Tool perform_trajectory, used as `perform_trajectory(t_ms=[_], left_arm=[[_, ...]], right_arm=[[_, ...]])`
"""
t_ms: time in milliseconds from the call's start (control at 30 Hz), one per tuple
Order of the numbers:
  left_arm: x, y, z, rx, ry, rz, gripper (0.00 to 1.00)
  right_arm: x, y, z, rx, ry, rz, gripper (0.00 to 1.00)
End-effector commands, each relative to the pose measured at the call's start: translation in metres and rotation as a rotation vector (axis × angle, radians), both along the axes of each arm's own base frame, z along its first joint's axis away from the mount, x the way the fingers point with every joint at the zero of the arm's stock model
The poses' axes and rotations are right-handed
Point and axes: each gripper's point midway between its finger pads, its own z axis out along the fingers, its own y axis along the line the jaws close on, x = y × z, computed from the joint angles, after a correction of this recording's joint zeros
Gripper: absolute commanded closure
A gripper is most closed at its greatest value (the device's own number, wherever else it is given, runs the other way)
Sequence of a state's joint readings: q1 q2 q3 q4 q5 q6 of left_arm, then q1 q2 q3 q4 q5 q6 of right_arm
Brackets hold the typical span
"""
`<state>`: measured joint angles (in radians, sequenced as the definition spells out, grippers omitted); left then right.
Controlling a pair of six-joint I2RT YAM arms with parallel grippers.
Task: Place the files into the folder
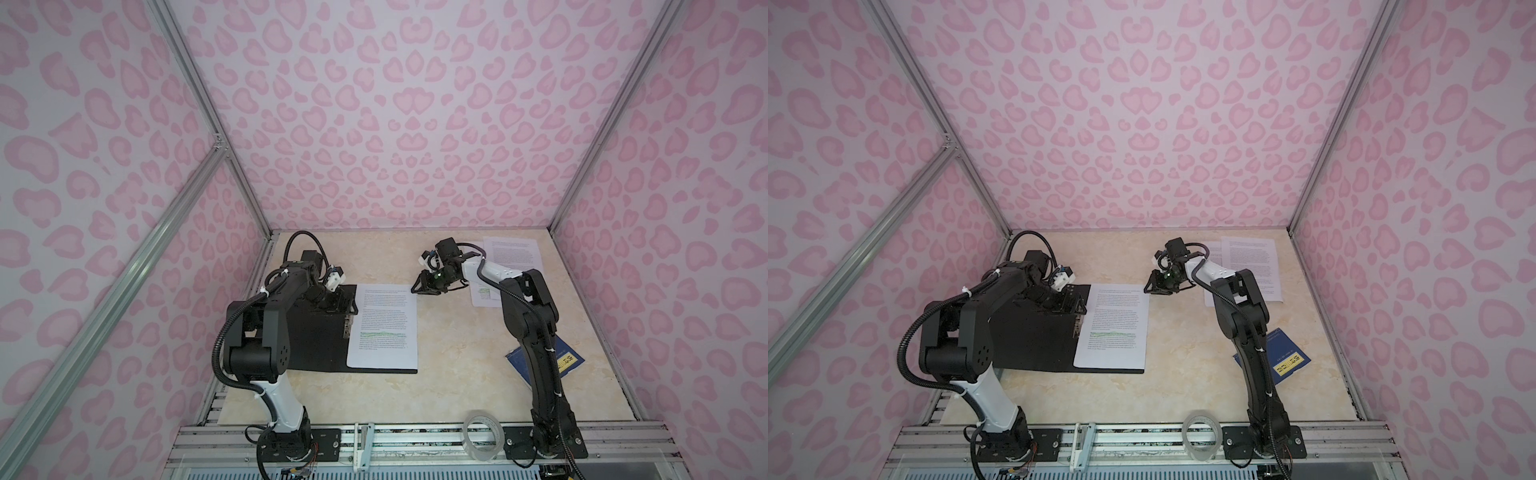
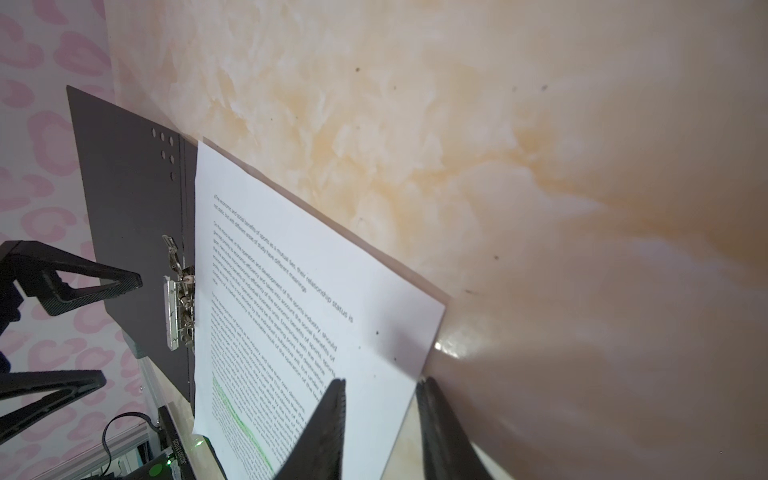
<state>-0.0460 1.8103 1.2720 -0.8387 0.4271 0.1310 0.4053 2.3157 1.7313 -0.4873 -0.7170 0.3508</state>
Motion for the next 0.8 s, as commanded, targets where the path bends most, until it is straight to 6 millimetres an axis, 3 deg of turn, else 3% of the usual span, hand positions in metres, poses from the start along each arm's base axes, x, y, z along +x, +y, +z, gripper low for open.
perform_trajectory(t_ms=[0,467,767], left_arm=[[0.005,-0.003,0.000,-0.017,-0.007,0.003,0.02],[0.011,-0.009,-0.011,-0.039,0.019,-0.003,0.02],[0.016,-0.008,-0.003,-0.024,-0.010,0.001,0.02]], right_arm=[[-0.009,0.000,-0.009,-0.005,0.031,0.019,0.67],[-0.018,0.015,0.002,0.041,0.036,0.065,0.67],[-0.018,0.009,0.017,0.020,0.011,0.027,0.67]])
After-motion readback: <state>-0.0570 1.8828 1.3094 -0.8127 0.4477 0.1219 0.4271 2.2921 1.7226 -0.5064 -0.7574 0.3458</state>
